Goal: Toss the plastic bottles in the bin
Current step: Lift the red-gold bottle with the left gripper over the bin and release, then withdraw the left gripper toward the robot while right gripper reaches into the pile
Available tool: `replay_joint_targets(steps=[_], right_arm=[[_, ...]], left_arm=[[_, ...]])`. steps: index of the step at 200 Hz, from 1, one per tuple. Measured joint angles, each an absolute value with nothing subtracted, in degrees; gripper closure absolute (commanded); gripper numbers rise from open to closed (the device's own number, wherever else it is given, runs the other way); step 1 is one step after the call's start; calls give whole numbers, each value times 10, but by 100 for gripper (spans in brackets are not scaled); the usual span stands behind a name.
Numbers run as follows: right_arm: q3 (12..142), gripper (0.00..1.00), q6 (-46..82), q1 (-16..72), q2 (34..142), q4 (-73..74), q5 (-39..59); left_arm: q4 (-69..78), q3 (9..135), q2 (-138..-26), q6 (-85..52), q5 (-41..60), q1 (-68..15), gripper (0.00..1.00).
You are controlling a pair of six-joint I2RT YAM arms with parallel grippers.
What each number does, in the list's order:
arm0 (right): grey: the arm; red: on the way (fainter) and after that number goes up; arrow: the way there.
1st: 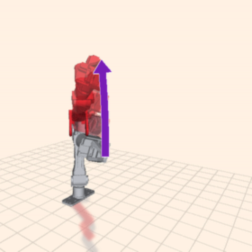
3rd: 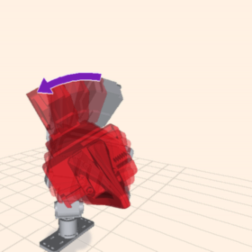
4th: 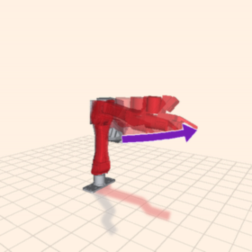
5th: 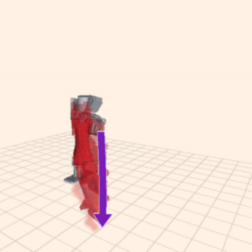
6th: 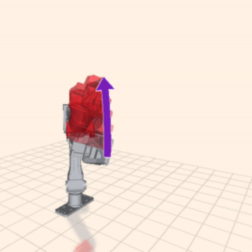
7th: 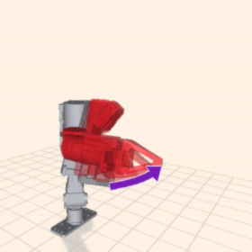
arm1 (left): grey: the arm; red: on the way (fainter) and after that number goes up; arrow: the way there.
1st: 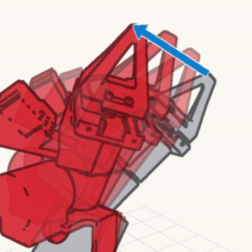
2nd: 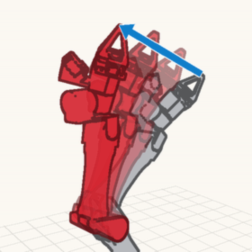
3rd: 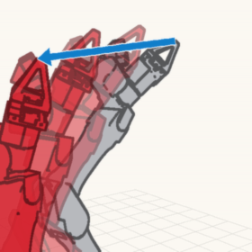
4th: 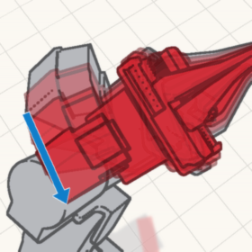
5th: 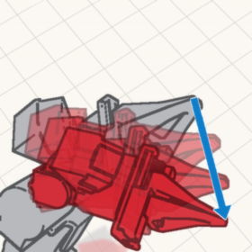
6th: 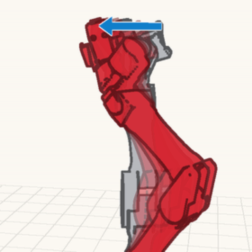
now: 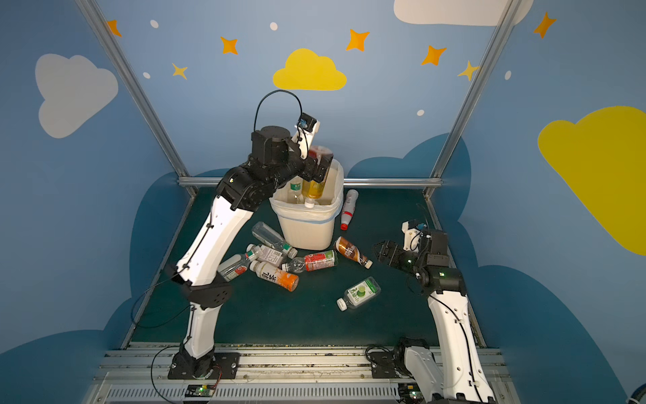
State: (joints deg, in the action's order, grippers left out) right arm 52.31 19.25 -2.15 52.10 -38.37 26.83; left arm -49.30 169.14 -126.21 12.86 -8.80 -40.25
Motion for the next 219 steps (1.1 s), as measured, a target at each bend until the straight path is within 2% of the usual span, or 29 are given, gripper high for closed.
replay_joint_targets(steps=[12, 30, 50, 80, 112, 143, 183, 219], right_arm=[[523, 7, 191, -22, 521, -384, 267], [523, 7, 189, -22, 521, -384, 265], [523, 7, 187, -22, 521, -384, 262], [523, 7, 183, -22, 524, -384, 261], [515, 8, 177, -18, 529, -384, 262], [503, 9, 175, 8, 529, -387, 260], [503, 9, 167, 139, 542, -388, 242], [512, 10, 143, 319, 588, -368, 219]], left_arm=[[-538, 1743, -1298, 125, -92, -403, 0], [-584, 1685, -1272, 117, -95, -408, 0], [-569, 1483, -1154, 106, -99, -415, 0], [-457, 1145, -915, 69, -110, -418, 1], [-388, 948, -720, -5, -135, -411, 2], [-376, 765, -582, -103, -158, -396, 2], [-412, 576, -467, -229, -155, -374, 3], [-437, 522, -380, -298, -152, -352, 2]])
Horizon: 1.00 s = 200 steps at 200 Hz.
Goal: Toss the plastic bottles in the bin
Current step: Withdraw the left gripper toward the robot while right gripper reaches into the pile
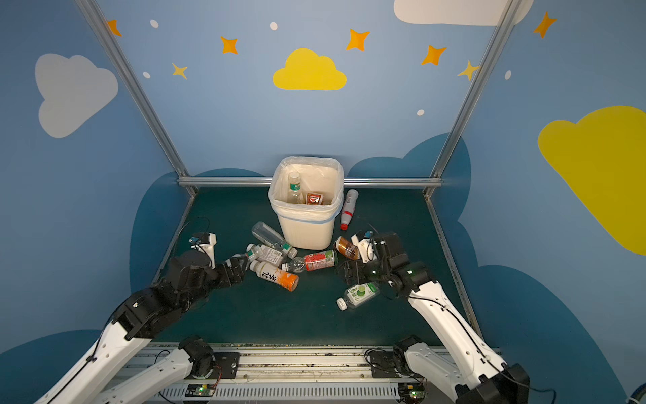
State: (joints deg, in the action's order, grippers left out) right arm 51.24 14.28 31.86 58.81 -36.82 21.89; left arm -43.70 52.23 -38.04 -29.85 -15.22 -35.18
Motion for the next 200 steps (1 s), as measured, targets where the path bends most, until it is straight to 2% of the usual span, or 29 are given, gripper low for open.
replay_joint_targets(steps=[40, 72, 102, 140, 200], right_arm=[[574, 16, 101, 482, 696, -329, 185], [680, 25, 49, 550, 819, -329, 158], [803, 25, 8, 568, 947, -354, 129], [893, 25, -12, 571, 1073, -397, 101], [979, 23, -15, 578, 1173, -451, 63]], left_arm=[[-422, 474, -317, -336, -171, -351, 3], [-431, 475, -309, -341, -192, -351, 3], [-437, 492, -312, -342, -199, -351, 3], [-439, 497, -326, -342, -198, -351, 3], [-439, 495, -318, -341, -198, -351, 3]])
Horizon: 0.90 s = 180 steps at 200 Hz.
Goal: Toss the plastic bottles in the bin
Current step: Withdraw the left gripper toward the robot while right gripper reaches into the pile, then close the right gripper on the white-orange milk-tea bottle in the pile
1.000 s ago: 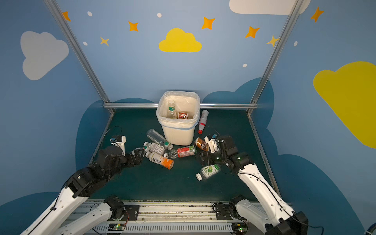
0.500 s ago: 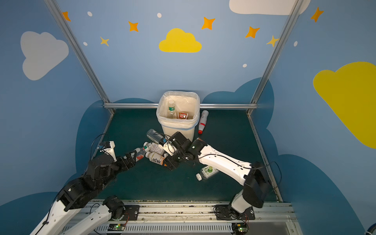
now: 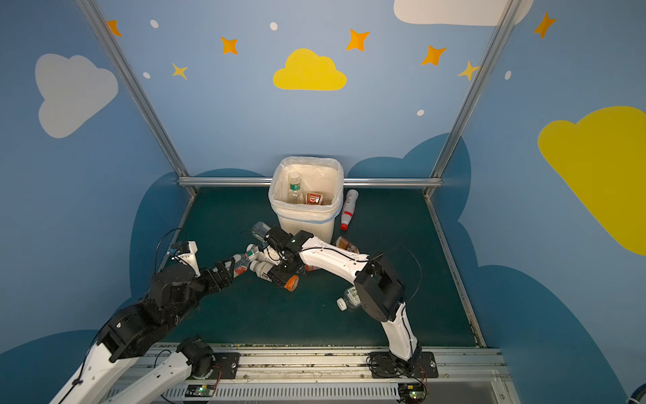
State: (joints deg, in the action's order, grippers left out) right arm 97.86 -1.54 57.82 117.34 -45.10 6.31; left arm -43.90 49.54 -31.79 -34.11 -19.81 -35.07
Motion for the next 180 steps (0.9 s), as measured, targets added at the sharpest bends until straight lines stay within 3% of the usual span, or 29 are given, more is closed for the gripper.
replay_joint_targets(steps=[133, 180], right_arm=[[1089, 23, -18, 590, 1296, -499, 32], [1089, 50, -20, 595, 1303, -516, 20]], left_arm=[[-440, 495, -311, -328, -202, -350, 3], [-441, 495, -301, -328, -210, -350, 3]])
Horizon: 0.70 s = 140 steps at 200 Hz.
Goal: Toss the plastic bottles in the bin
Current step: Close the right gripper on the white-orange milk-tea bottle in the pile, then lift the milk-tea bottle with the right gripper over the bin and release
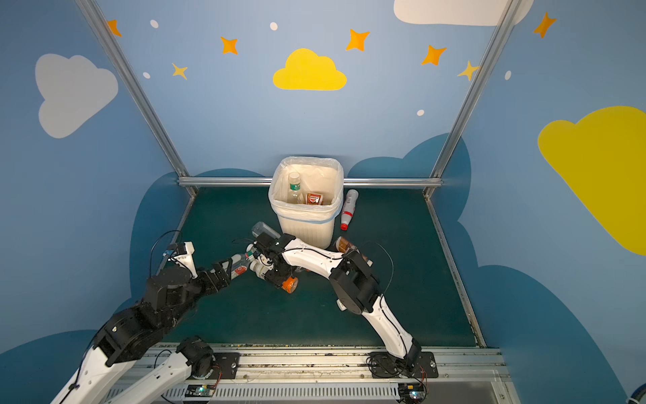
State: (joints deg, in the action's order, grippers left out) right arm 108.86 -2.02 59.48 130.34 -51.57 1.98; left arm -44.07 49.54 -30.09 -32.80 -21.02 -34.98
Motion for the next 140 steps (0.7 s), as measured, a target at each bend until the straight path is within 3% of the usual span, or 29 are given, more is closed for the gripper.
replay_joint_targets(steps=[52, 102, 140], right_arm=[[1047, 56, -15, 603, 1274, -512, 10], [975, 55, -5, 616, 1152, -514, 12], [1006, 53, -6, 615, 1059, -520, 3]], left_arm=[[-449, 495, -299, -326, -216, -350, 2], [-457, 496, -300, -326, -215, -350, 2], [-467, 516, -315, -318, -216, -350, 2]])
